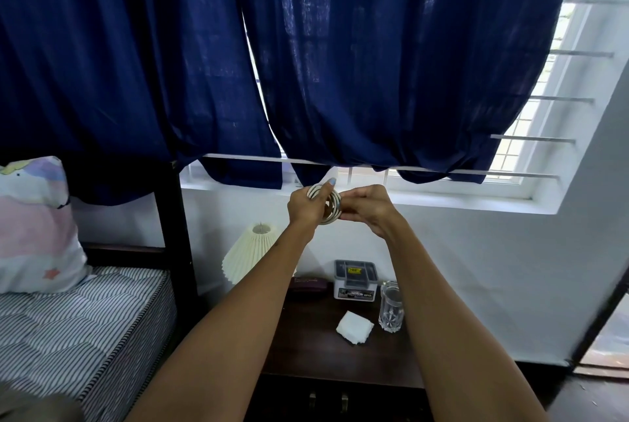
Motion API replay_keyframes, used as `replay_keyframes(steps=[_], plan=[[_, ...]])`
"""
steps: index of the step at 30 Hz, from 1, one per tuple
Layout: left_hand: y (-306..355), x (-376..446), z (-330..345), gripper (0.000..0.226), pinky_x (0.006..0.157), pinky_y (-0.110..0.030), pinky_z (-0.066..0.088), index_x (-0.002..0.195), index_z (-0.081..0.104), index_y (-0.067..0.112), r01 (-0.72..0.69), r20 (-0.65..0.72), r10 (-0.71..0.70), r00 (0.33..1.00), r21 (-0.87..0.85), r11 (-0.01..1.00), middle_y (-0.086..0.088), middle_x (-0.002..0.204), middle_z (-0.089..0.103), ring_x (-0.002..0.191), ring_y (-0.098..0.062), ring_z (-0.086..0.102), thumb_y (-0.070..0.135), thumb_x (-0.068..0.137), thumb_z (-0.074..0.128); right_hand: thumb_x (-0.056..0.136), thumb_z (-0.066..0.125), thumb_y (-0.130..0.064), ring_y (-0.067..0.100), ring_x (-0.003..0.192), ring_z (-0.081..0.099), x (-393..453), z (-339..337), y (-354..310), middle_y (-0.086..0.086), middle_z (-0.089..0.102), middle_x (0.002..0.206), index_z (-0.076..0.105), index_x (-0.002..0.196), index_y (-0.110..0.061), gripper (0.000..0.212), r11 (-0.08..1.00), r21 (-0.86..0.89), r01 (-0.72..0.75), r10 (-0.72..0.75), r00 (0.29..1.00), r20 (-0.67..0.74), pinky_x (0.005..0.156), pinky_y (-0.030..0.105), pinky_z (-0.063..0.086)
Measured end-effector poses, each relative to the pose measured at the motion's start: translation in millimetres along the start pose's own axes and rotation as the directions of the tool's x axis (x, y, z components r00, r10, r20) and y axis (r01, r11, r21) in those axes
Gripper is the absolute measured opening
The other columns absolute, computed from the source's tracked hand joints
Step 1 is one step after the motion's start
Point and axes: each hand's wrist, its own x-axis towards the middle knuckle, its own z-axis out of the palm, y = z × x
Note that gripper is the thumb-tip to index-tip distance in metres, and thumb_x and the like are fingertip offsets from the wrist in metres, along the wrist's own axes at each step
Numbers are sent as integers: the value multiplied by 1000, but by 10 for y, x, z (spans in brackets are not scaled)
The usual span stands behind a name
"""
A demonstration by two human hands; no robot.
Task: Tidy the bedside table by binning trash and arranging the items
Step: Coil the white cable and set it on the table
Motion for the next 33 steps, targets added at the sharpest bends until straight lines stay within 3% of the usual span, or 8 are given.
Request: replay_keyframes(steps=[5, 8, 12, 18, 22, 25, 30, 33], plan=[[21, 6, 7, 43, 61, -22, 47, 89, 64, 10, 44, 32, -42, 999, -61, 997, -7, 90, 67, 83, -20, 63, 47, 73, 74, 79, 67, 6, 31, 80, 69, 5, -2, 11, 22, 68, 86, 68, 88, 9, 10, 999, -49, 22, -23, 999, -30, 74, 34, 59], [8, 5, 14, 42, 66, -25, 49, 88, 64, 8, 53, 43, -50, 998, -64, 997, -8, 88, 68, 81, -20, 63, 46, 72, 75, 78, 67, 5, 22, 66, 70, 12, 20, 27, 16, 69, 77, 68, 76, 1, 5, 995, -92, 48, -54, 996, -69, 59, 25, 59], [-9, -12, 19, 41, 51, -18, 43, 85, 66, 10, 6, 50, -6, 999, 2, 1000, -3, 78, 66, 69, -15, 60, 44, 67, 80, 77, 68, 6, 10, 51, 67, 26, 63, 51, 9, 67, 68, 64, 64, -8, 19, 987, -143, 74, -96, 983, -154, 49, 19, 56], [10, 53, -43, 42, 59, -20, 48, 89, 68, 11, 51, 69, -49, 996, -22, 998, -4, 84, 69, 77, -17, 63, 38, 62, 84, 81, 61, 10, 25, 72, 68, 28, 49, 66, 19, 66, 86, 65, 83, 5, 7, 999, -22, 44, -46, 996, -75, 65, 27, 60], [-25, 84, -71, 31, 59, -21, 49, 72, 64, 16, 101, 76, -94, 993, -92, 991, 1, 72, 67, 71, -14, 63, 35, 61, 85, 85, 58, 11, 24, 77, 68, -2, 24, 64, 18, 67, 86, 63, 101, 13, 17, 997, 73, 20, -22, 999, 33, 66, 24, 60], [-77, 100, -88, 30, 75, -28, 55, 73, 64, 14, 156, 115, -139, 984, -154, 976, -2, 76, 69, 76, -17, 65, 31, 61, 86, 85, 57, 11, 25, 79, 69, -22, 8, 88, 17, 68, 85, 64, 97, 8, 14, 994, 108, 6, -16, 996, 91, 70, 24, 60], [-151, 77, -58, 31, 68, -25, 54, 70, 63, 12, 130, 118, -119, 986, -91, 987, -5, 74, 67, 72, -19, 63, 32, 62, 86, 76, 65, 11, 33, 80, 68, -10, 56, 142, 24, 67, 89, 66, 87, 8, 11, 996, -83, 41, -47, 997, -63, 78, 41, 58], [-174, 67, -37, 31, 73, -29, 53, 66, 60, 12, 125, 112, -116, 987, -78, 989, -8, 75, 65, 71, -20, 60, 30, 63, 85, 75, 67, 7, 32, 78, 69, -2, 86, 142, 26, 69, 88, 66, 87, 8, 12, 962, -263, 77, -106, 989, -100, 78, 40, 59]])
